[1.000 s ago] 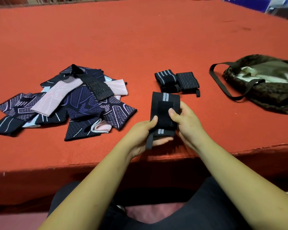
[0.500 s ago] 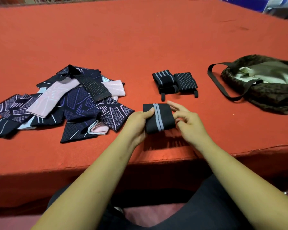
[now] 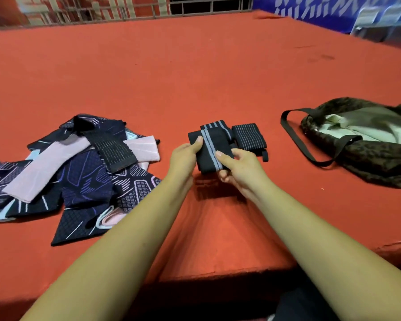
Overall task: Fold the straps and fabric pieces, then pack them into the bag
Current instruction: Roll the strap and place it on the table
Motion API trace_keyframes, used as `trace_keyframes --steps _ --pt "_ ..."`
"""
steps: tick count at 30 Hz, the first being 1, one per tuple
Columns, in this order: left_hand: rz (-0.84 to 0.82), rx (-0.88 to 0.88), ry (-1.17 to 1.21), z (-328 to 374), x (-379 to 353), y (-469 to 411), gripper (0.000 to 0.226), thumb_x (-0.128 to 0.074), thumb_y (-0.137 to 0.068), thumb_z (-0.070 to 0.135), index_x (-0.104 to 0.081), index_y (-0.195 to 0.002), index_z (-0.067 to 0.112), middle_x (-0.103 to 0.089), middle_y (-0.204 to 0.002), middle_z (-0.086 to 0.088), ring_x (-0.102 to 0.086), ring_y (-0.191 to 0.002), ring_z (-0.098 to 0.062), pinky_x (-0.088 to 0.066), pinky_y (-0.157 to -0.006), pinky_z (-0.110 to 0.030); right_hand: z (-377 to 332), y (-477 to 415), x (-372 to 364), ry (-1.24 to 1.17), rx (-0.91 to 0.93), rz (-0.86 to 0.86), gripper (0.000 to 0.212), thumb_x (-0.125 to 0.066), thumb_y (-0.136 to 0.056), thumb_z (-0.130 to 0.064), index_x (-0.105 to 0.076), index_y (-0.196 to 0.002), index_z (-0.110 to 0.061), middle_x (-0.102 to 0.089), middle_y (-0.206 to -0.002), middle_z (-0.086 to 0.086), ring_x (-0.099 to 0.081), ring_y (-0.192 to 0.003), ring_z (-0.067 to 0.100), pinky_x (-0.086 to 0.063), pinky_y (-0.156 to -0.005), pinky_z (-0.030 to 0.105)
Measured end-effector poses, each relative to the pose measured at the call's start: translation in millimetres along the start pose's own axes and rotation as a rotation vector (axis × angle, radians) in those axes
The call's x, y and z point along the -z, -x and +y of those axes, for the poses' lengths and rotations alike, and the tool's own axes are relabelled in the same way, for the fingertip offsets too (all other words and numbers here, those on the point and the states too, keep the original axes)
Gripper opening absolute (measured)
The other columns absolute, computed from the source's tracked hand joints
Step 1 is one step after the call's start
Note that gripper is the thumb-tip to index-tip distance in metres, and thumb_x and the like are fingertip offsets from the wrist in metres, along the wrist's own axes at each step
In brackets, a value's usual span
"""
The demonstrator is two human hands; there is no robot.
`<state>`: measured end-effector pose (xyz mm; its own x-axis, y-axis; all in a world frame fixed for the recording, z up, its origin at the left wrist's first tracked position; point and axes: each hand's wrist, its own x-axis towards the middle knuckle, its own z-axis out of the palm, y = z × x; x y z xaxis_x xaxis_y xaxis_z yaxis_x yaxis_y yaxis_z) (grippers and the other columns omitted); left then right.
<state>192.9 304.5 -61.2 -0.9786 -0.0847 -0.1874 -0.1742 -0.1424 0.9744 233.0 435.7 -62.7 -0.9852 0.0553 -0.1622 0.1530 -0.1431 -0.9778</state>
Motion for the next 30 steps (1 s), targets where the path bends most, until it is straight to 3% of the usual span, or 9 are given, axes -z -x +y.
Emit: trace_keyframes --steps 2,4,7,10,14,18,22,26,30 --pt "0.024 0.009 -0.035 7.0 -6.0 -29.8 0.030 -0.067 -0.093 0.029 -0.051 -0.071 0.015 -0.054 -0.062 0.003 -0.045 -0.051 -0.010 -0.032 -0.047 -0.023 -8.7 -25.1 3.5 -0.013 -0.023 0.010 0.008 -0.060 -0.097 -0.011 -0.062 -0.098 -0.003 -0.056 -0.078 0.011 -0.049 -0.046 0.012 -0.041 -0.046 0.025" --pt "0.039 0.023 -0.023 15.5 -14.8 -58.4 0.026 -0.070 -0.090 0.028 -0.052 -0.080 0.014 -0.044 -0.061 -0.001 -0.032 -0.050 -0.014 -0.020 -0.049 -0.028 -17.7 -50.1 7.6 -0.016 -0.025 0.037 0.010 -0.054 -0.098 -0.005 -0.054 -0.106 0.000 -0.056 -0.081 0.013 -0.054 -0.048 0.012 -0.045 -0.049 0.026" --pt "0.034 0.039 -0.049 24.5 -26.3 -97.8 0.024 -0.072 -0.088 0.028 -0.054 -0.091 0.012 -0.049 -0.068 -0.006 -0.034 -0.056 -0.015 -0.019 -0.049 -0.028 -27.6 -83.0 12.7 0.007 0.001 0.082 0.004 -0.050 -0.099 -0.003 -0.049 -0.102 0.000 -0.058 -0.079 0.016 -0.061 -0.050 0.012 -0.051 -0.053 0.026" --pt "0.028 0.067 -0.121 29.3 -34.5 -130.2 0.027 -0.072 -0.089 0.024 -0.053 -0.077 0.010 -0.044 -0.050 0.000 -0.031 -0.043 -0.013 -0.022 -0.048 -0.026 -28.6 -111.3 14.2 0.076 -0.002 0.127 0.013 -0.052 -0.098 -0.005 -0.052 -0.085 -0.003 -0.061 -0.077 0.017 -0.062 -0.051 0.015 -0.052 -0.054 0.027" --pt "0.062 0.047 -0.371 16.4 -35.7 -164.1 0.043 -0.069 -0.092 0.023 -0.045 -0.058 0.012 -0.045 -0.048 -0.003 -0.038 -0.045 -0.018 -0.028 -0.046 -0.024 -19.7 -134.0 9.1 0.140 -0.065 0.166 0.017 -0.056 -0.096 -0.008 -0.054 -0.080 -0.003 -0.062 -0.069 0.015 -0.059 -0.049 0.019 -0.052 -0.049 0.028" --pt "0.075 -0.035 -0.567 -9.0 -33.4 -176.2 0.028 -0.061 -0.095 0.035 -0.057 -0.081 0.011 -0.053 -0.072 -0.007 -0.046 -0.064 -0.023 -0.036 -0.061 -0.029 -11.9 -139.9 9.1 0.231 -0.060 0.213 0.011 -0.054 -0.091 -0.006 -0.054 -0.081 -0.003 -0.061 -0.065 0.014 -0.058 -0.043 0.020 -0.048 -0.044 0.029" --pt "0.129 -0.164 -0.624 -21.7 -34.9 -170.8 0.034 -0.055 -0.097 0.039 -0.059 -0.108 0.007 -0.061 -0.098 -0.002 -0.055 -0.089 -0.020 -0.038 -0.073 -0.029 -13.8 -129.8 10.9 0.189 -0.049 0.266 0.013 -0.048 -0.087 -0.008 -0.050 -0.075 -0.007 -0.061 -0.063 0.014 -0.056 -0.042 0.021 -0.046 -0.046 0.029" --pt "0.138 -0.217 -0.631 -26.1 -39.8 -155.9 0.027 -0.053 -0.098 0.036 -0.052 -0.105 0.010 -0.059 -0.099 -0.002 -0.054 -0.091 -0.021 -0.035 -0.073 -0.030 -9.4 -123.3 15.5 0.230 -0.045 0.300 0.016 -0.048 -0.091 -0.010 -0.049 -0.075 -0.007 -0.063 -0.063 0.015 -0.056 -0.040 0.021 -0.044 -0.042 0.026" --pt "0.095 -0.155 -0.670 -36.4 -43.1 -148.0 0.024 -0.047 -0.101 0.035 -0.040 -0.105 0.012 -0.057 -0.101 -0.006 -0.054 -0.091 -0.026 -0.034 -0.072 -0.031 8.7 -128.1 18.7 0.393 -0.074 0.325 0.014 -0.050 -0.096 -0.013 -0.054 -0.098 0.001 -0.068 -0.069 0.018 -0.062 -0.041 0.022 -0.044 -0.039 0.025"
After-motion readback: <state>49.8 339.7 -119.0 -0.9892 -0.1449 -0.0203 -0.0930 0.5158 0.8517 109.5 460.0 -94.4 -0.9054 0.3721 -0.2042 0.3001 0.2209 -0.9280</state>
